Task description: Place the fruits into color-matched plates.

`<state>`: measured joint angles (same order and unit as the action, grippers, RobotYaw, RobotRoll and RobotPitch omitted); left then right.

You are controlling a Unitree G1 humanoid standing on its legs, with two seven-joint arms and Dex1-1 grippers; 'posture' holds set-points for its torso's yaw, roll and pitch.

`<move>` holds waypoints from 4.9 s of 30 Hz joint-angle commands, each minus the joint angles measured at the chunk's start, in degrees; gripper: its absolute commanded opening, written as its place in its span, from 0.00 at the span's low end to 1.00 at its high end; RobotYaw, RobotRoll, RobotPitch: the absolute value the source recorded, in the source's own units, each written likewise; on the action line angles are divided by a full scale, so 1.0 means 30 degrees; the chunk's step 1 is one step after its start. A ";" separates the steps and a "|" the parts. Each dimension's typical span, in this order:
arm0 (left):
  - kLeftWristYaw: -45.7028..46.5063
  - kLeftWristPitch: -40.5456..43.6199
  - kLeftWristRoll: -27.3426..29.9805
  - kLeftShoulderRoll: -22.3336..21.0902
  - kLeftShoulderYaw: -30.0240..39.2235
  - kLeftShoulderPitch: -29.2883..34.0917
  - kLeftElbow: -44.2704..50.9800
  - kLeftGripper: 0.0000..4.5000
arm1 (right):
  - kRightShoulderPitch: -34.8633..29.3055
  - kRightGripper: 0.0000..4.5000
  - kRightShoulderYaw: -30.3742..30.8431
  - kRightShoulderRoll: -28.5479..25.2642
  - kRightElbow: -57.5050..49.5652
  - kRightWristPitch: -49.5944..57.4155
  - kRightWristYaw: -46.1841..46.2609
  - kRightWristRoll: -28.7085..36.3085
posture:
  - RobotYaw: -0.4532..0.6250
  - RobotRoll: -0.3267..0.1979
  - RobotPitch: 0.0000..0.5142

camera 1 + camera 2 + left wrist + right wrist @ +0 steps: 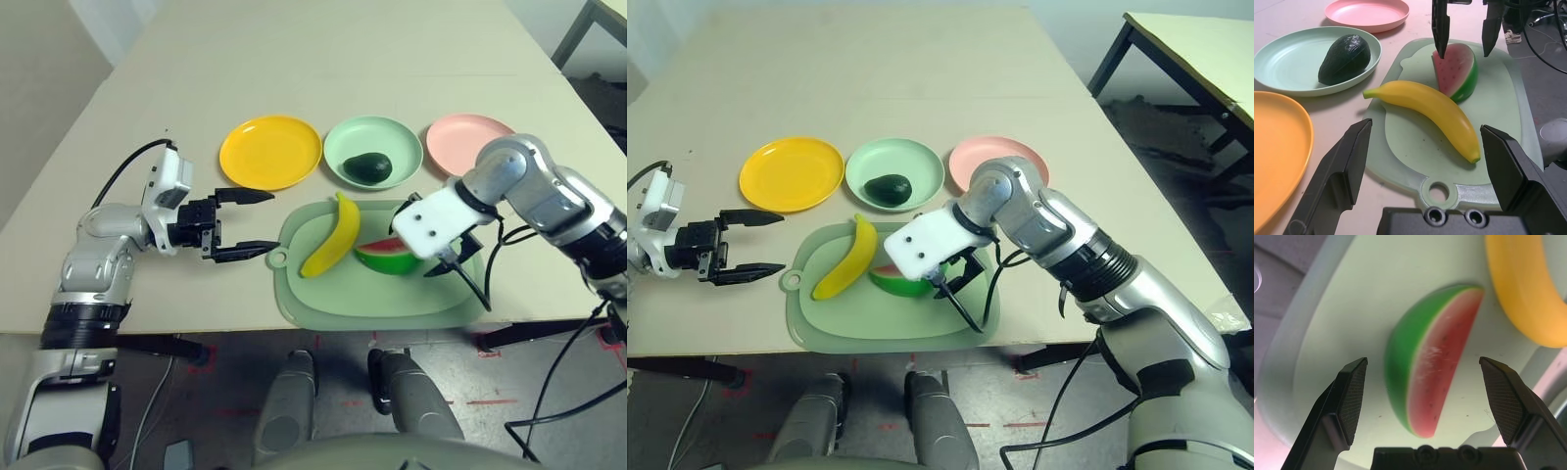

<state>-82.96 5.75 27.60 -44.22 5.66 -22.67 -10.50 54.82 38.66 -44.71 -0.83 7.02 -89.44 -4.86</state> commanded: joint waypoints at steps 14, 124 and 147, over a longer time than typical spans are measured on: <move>-0.0134 -0.0182 -0.0108 -0.0203 0.0078 0.0161 -0.0093 1.00 | -0.1788 1.00 -0.0262 0.0754 0.0451 0.2136 0.1002 -0.2727 | 0.43 0.62 0.36; 0.3151 0.2308 -0.2630 -0.0461 -0.1412 -0.1553 0.0263 1.00 | -1.2021 1.00 -1.3897 0.0417 -0.5416 0.7699 0.3937 0.9105 | 0.42 0.62 0.37; 0.9931 2.2424 -0.1244 -0.0326 -0.6371 -0.6687 1.0466 1.00 | -1.5199 1.00 -1.3394 0.0295 -0.6261 0.1867 0.5173 0.9825 | 0.40 0.62 0.39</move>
<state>-54.68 70.57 24.20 -44.77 -11.76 -41.94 19.38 9.10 -2.56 -43.85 -18.16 12.63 -74.35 24.02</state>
